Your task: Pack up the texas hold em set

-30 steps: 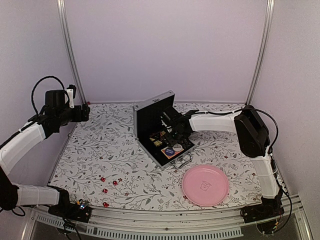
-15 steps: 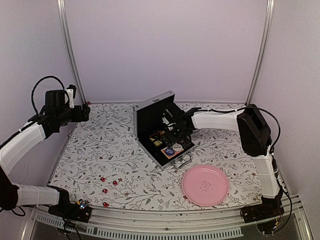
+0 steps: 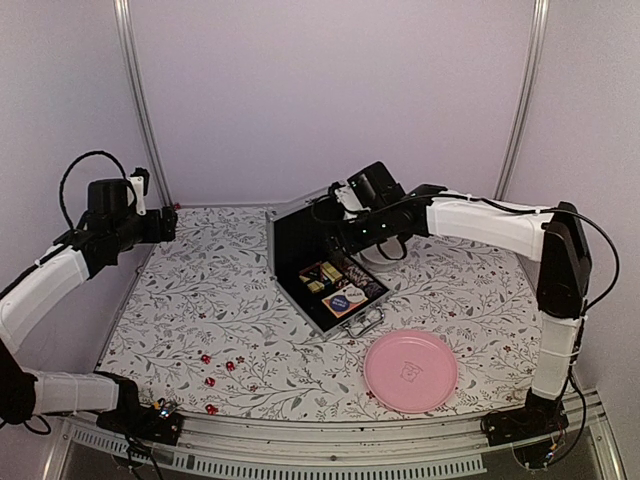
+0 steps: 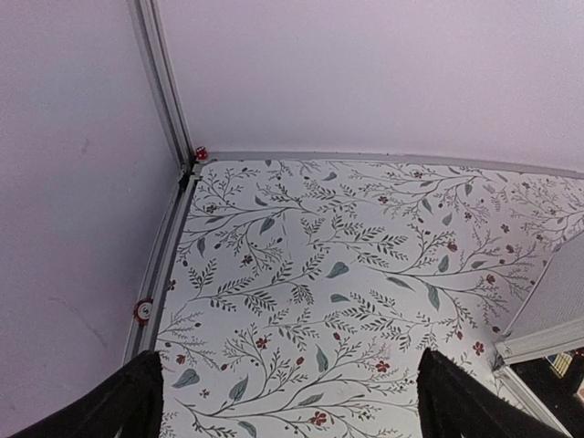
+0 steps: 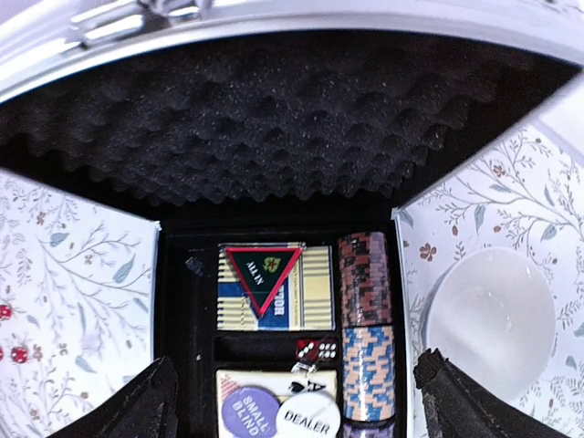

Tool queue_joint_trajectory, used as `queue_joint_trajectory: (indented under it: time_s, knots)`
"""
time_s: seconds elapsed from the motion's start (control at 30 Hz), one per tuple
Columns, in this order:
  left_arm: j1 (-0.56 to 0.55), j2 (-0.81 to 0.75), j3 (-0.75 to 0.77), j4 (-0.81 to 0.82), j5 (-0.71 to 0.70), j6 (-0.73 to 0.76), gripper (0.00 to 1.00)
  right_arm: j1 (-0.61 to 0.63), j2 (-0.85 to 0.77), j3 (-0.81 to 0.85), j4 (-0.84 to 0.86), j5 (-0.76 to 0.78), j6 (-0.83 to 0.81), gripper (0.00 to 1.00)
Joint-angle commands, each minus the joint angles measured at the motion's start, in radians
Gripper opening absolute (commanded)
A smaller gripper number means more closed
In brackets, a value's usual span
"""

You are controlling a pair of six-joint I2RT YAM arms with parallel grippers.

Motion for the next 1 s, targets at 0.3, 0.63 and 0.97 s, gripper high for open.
queue_joint_trajectory:
  time_s: [0.3,0.63,0.97]
  knots:
    - [0.003,-0.022,-0.005,0.018,0.005,-0.006,0.97,0.293,-0.177,-0.245,0.175,-0.056,0.292,0.87]
    - [-0.008,-0.029,-0.009,0.021,0.019,-0.013,0.97,0.509,0.107,-0.014,0.108,0.012,0.465,0.83]
    - [-0.022,-0.038,-0.009,0.019,0.016,-0.013,0.97,0.608,0.294,0.138,0.022,0.167,0.552,0.76]
